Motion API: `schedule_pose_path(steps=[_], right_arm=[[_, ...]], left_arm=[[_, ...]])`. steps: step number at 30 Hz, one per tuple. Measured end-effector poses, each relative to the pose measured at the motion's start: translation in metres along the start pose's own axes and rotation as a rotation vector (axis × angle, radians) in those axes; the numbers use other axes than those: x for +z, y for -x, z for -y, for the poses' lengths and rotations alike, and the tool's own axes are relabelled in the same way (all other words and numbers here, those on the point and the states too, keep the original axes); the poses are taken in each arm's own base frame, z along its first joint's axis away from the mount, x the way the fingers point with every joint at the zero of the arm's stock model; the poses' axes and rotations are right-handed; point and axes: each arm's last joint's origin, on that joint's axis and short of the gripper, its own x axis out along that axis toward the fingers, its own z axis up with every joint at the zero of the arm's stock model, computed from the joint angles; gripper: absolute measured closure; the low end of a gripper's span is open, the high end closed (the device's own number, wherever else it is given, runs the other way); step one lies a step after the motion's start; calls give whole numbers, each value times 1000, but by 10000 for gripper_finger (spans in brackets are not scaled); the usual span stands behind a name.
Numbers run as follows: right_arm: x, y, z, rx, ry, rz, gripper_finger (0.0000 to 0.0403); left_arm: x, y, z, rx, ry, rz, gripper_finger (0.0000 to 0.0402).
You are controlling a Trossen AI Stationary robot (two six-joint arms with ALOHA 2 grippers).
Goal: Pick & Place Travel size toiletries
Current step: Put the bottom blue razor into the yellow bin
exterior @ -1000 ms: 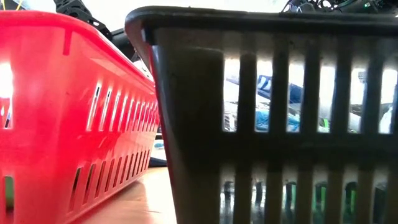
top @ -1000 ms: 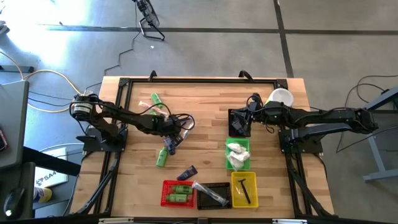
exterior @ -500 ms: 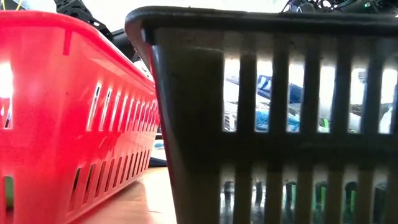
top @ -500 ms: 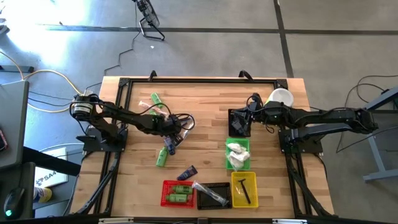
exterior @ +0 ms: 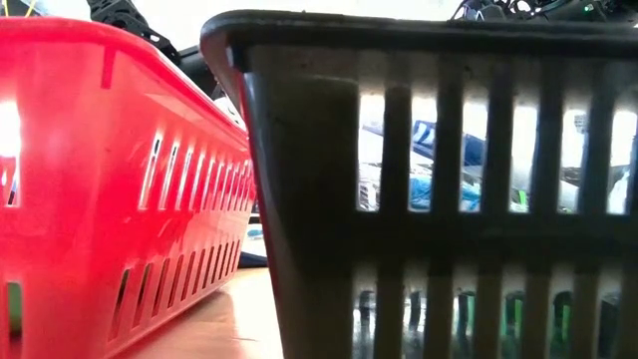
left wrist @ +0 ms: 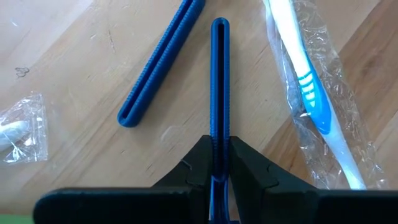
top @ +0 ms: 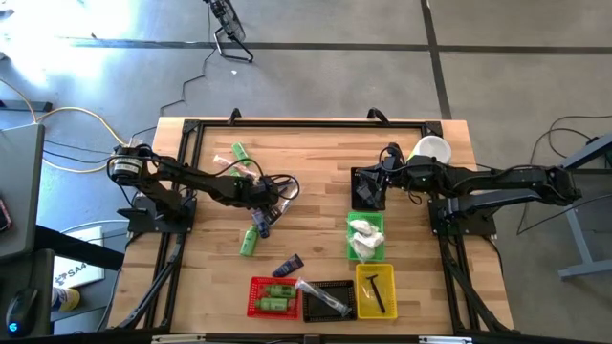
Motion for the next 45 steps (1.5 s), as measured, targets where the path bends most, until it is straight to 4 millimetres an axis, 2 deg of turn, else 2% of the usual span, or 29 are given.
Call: schedule_pose_path(steps=[5,12,21,26,31,36,40,45], right_arm=[[0,0,0,0,0,0,400],[0,0,0,0,0,0,400],[0,0,0,3,0,2,400],[1,0,0,4,-2,10,400],[2,0,-1,29,-4,21,400],[4,-8,-6,133,21,61,400],[3,-25,-11,205,66,109,401],[-2,-47,-15,175,74,164,401]], left_arm=[[1,8,-3,-29,-45,-3,364],[13,40,-5,-98,-91,113,364],[31,85,-11,-204,-134,348,364],[45,102,-7,-261,-190,539,364],[58,110,0,-321,-236,698,364],[61,103,6,-359,-263,719,364],[60,94,9,-356,-271,690,364],[60,93,9,-357,-269,693,364]])
